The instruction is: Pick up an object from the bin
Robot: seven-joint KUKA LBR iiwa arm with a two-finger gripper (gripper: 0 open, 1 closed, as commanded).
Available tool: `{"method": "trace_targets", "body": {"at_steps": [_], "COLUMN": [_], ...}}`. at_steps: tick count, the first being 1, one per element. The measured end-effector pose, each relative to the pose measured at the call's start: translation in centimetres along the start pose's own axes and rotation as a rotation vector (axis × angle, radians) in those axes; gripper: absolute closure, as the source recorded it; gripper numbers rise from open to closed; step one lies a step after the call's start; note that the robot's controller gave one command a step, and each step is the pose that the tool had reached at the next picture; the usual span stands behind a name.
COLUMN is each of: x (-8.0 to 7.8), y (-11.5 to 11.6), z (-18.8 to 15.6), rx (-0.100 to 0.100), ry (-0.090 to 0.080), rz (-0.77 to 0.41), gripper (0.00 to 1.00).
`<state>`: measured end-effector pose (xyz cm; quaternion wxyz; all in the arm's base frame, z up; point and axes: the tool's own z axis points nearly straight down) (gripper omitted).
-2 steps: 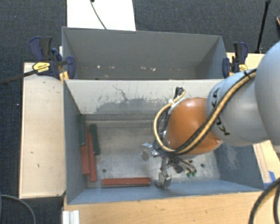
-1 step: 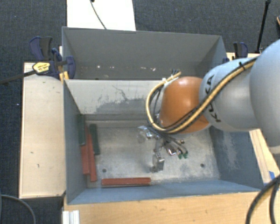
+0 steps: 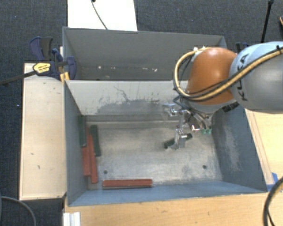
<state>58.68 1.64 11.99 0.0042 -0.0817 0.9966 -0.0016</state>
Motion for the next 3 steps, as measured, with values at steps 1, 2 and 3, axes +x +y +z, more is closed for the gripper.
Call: {"method": "trace_targets", "body": {"at_steps": [1, 2, 3], "x": [2.2, 2.0, 5.1], "y": [-2.9, -2.7, -5.8], "z": [5.2, 4.9, -12.5], "rx": [-0.003, -0.004, -0.001], "ry": [0.011, 0.005, -0.002], "rz": [-0.023, -0.023, 0.007], "gripper": [0.0, 1.0, 1.0]}}
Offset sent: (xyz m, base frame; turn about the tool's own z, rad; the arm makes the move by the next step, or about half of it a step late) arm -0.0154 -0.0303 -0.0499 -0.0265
